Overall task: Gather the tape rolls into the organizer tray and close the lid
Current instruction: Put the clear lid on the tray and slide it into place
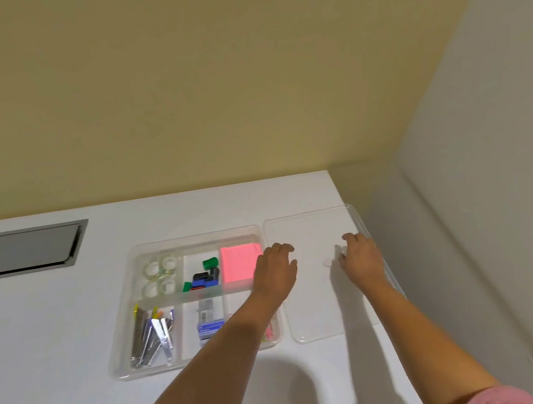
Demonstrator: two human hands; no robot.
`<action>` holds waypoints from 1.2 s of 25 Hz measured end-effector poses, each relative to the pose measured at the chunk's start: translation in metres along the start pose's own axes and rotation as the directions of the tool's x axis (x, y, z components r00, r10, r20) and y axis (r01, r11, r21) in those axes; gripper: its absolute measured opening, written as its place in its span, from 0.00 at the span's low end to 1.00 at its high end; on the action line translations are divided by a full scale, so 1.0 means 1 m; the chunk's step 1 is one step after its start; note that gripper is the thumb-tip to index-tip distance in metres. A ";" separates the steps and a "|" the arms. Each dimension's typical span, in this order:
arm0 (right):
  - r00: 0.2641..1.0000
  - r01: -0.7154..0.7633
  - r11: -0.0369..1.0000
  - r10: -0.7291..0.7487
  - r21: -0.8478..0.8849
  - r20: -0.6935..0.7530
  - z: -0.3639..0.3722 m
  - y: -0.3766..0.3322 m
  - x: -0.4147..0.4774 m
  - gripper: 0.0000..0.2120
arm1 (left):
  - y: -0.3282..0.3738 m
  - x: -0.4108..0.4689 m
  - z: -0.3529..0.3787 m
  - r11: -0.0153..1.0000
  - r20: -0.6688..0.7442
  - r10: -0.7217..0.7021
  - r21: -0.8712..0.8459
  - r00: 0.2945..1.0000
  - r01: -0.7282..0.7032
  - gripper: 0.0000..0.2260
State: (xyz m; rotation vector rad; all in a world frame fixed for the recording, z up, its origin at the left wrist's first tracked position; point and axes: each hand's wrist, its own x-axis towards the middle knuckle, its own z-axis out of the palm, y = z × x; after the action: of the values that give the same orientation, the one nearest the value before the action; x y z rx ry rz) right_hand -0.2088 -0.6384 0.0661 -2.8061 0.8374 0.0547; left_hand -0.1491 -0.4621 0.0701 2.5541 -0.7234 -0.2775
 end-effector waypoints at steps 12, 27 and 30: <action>0.908 -0.345 0.936 0.311 0.078 0.281 0.005 0.075 0.045 0.15 | 0.027 0.042 0.031 0.933 0.216 -0.220 -0.237 0.951 0.270 0.11; 0.719 0.122 0.957 0.099 0.264 -0.688 -0.119 -0.026 0.030 0.15 | 0.054 0.057 -0.079 0.208 0.320 -0.278 -0.901 0.906 0.382 0.22; 0.595 0.337 0.940 -0.165 0.058 -0.786 -0.110 -0.057 0.007 0.19 | 0.026 0.058 -0.123 -0.277 0.383 -0.128 -0.900 0.915 0.338 0.31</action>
State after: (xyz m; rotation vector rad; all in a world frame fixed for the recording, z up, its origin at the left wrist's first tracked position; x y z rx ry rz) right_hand -0.1750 -0.6192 0.1836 -2.6542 0.4954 -1.3044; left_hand -0.0736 -0.4653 0.1863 0.8907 0.1833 -0.7937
